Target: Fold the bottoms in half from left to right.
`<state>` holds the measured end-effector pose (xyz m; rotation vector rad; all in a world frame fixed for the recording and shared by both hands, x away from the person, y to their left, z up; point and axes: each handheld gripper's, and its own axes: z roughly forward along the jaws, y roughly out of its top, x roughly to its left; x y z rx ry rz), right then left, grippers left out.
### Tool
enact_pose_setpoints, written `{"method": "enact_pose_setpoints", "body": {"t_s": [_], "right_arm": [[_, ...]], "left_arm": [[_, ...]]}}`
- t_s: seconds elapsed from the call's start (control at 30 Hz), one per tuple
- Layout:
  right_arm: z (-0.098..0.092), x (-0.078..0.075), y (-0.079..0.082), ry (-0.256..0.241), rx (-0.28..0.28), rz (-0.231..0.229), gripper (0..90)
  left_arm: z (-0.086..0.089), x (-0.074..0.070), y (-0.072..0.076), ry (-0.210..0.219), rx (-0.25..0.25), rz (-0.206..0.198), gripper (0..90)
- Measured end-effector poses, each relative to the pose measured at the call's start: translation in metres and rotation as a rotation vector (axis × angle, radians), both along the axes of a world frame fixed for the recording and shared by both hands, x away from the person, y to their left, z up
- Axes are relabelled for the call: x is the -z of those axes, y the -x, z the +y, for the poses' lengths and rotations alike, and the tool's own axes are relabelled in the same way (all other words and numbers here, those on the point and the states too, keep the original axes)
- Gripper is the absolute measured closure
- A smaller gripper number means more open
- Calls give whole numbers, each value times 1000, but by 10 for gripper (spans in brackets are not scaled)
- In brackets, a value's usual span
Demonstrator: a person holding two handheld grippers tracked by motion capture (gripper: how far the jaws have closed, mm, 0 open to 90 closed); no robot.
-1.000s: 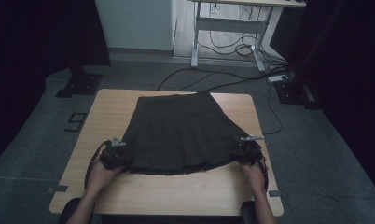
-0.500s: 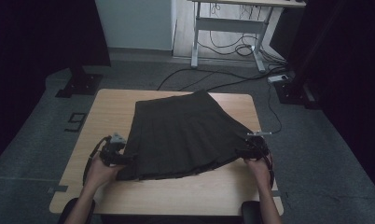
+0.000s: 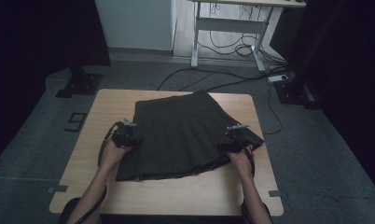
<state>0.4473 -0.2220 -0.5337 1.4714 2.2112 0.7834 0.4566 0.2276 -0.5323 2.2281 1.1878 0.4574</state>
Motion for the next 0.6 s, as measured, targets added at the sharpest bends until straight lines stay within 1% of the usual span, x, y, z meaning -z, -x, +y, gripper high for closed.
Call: {"method": "enact_pose_setpoints", "body": {"t_s": [0.03,0.07,0.1,0.17,0.2,0.23,0.27,0.3,0.33,0.37,0.4,0.43,0.47,0.5,0.53,0.57,0.6], "right_arm": [[-1,4,1,0,0,-2,234],[-2,5,3,-17,12,-14,235],[-3,6,5,-22,17,-24,237],[-3,7,8,-21,20,-29,237],[-4,7,10,-21,22,-30,237],[-4,7,12,-23,26,-31,238],[-5,7,14,-22,28,-32,238],[-5,7,17,-22,29,-34,239],[-5,7,17,-22,29,-34,239],[-6,8,23,-25,29,-36,239],[-7,7,25,-22,24,-34,239],[-7,7,25,-22,24,-34,239],[-10,7,32,-22,14,-29,240],[-10,7,32,-22,14,-29,240],[-11,7,35,-21,13,-28,240],[-14,7,42,-22,7,-28,240],[-14,7,42,-22,7,-28,240]], "left_arm": [[0,0,2,3,-10,1,440],[0,1,4,0,-10,0,440],[0,1,6,3,-5,0,440],[2,2,10,26,-6,13,440],[2,2,10,26,-6,13,440],[2,2,16,32,-1,8,440],[2,2,16,32,-1,8,440],[1,3,23,34,8,6,440],[1,3,23,34,8,6,440],[0,3,29,33,17,7,440],[0,3,29,33,17,7,440],[-1,2,33,34,23,10,440],[-2,2,41,33,32,11,440],[-2,2,41,33,32,11,440],[-3,3,45,35,37,11,440],[-4,3,49,35,42,11,440],[-5,3,54,37,46,11,440]]}}
